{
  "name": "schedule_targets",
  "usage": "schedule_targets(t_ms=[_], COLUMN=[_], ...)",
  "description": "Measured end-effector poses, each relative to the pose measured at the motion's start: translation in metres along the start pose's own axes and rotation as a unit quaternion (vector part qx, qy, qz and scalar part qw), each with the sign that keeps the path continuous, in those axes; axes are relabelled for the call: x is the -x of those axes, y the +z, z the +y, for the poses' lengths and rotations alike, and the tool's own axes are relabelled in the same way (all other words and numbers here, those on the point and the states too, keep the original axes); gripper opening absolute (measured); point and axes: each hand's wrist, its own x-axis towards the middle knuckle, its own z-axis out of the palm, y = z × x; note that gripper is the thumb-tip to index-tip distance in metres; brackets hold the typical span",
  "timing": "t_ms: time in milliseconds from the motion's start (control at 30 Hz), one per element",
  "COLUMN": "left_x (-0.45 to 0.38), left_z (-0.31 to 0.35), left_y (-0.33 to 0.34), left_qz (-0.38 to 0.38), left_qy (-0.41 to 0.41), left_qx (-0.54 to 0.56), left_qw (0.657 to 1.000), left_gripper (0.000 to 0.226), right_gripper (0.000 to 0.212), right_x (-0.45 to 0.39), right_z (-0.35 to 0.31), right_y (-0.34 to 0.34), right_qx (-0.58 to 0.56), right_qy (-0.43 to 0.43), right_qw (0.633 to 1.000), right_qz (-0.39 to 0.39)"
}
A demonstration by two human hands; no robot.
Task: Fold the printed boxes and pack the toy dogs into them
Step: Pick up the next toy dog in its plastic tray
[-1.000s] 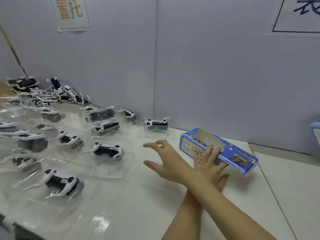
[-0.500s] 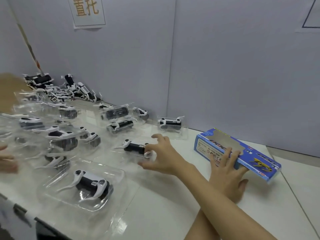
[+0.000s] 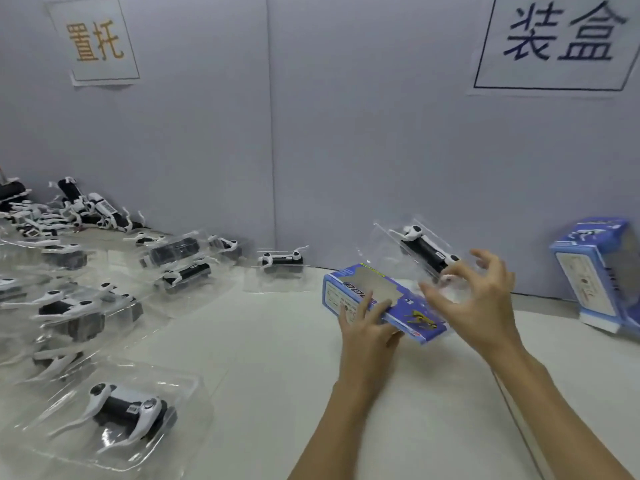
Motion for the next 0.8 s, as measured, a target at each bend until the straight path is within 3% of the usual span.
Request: schedule_targets(t_ms=[133,267,367,467,600,733,800], left_x=[-0.001,-0.005,-0.005,-0.005,-0.007,-0.008,-0.008], left_z=[-0.006,-0.011,-0.014,-0.014,-0.012,-0.016,-0.017], left_y=[0.009,0.009,0.007,0.007,0.004,0.001,-0.001], left_qz=[0.063,0.131,0.102,0.070,0.024,-0.037,-0.059], left_qy=[-0.035,-0.049,-0.073,-0.071,-0.080,-0.064,-0.056], left_qx=[0.075,0.152,0.197,0.202,0.217,0.219,0.216], left_qw=[0.995,0.978,0.972,0.974,0.973,0.973,0.973], left_gripper=[0.019,0.005,0.041,0.057,0.068,0.083,0.086], right_gripper=[0.031,0.031,0.030,0.056,0.027,0.075,0.078], right_x=[0.020,0.044,0.049,0.044,0.038,0.029,0.028], right_z=[0.057,0.081,0.086,0.086,0.084,0.080,0.079], right_y=[-0.025,-0.030,-0.027,-0.029,-0.041,-0.052,-0.056], right_qx=[0.059,0.053,0.085,0.084,0.046,0.044,0.043], right_qy=[0.109,0.217,0.217,0.240,0.254,0.247,0.235], right_qw=[0.991,0.975,0.971,0.965,0.960,0.938,0.927], right_qz=[0.056,-0.013,-0.052,-0.058,-0.108,-0.241,-0.289])
